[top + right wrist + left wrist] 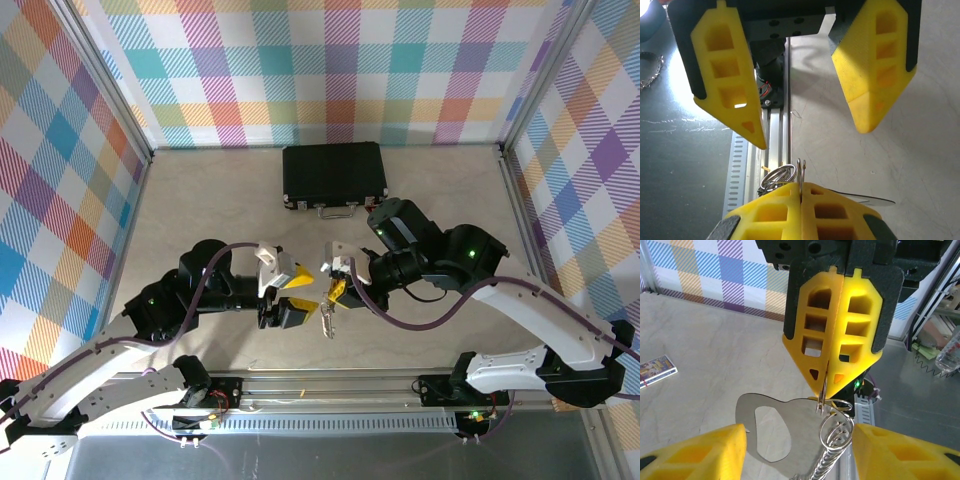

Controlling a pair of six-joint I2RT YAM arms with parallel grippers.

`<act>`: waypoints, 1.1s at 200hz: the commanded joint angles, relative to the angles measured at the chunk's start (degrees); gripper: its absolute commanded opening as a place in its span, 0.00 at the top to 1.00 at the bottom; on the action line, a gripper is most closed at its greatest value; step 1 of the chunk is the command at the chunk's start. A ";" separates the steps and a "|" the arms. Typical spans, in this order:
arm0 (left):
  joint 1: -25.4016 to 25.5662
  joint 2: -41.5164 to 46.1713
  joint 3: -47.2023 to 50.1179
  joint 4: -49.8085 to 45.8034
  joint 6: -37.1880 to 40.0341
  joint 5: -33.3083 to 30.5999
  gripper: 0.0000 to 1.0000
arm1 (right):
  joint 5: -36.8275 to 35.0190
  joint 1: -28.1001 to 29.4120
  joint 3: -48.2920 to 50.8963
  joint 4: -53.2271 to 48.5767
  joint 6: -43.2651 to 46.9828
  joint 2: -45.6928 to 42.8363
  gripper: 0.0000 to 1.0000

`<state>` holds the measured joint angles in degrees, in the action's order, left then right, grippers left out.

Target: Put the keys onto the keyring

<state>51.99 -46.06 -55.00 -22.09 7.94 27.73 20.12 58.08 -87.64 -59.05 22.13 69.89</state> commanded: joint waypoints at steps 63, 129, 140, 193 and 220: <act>0.22 -2.58 0.54 8.12 -2.92 3.97 0.66 | -0.49 0.25 1.23 2.62 1.34 -1.28 1.00; 0.22 -3.54 1.39 9.61 -3.45 4.06 0.82 | 0.62 0.34 1.58 3.40 0.51 -1.00 1.00; 0.22 -3.77 1.46 9.61 -3.34 4.02 0.84 | 0.83 0.36 1.74 3.66 0.33 -1.21 1.00; 0.22 -3.85 1.83 10.88 -4.12 4.35 0.99 | 2.64 0.35 4.03 6.63 0.81 -3.48 1.00; 0.22 -3.16 2.31 12.39 -4.86 4.52 1.00 | 2.95 0.32 4.23 7.01 0.99 -3.62 1.00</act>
<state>52.10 -49.76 -53.69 -13.87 4.67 32.53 19.20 58.04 -83.88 -55.05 21.93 67.57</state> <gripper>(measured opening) 0.064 0.056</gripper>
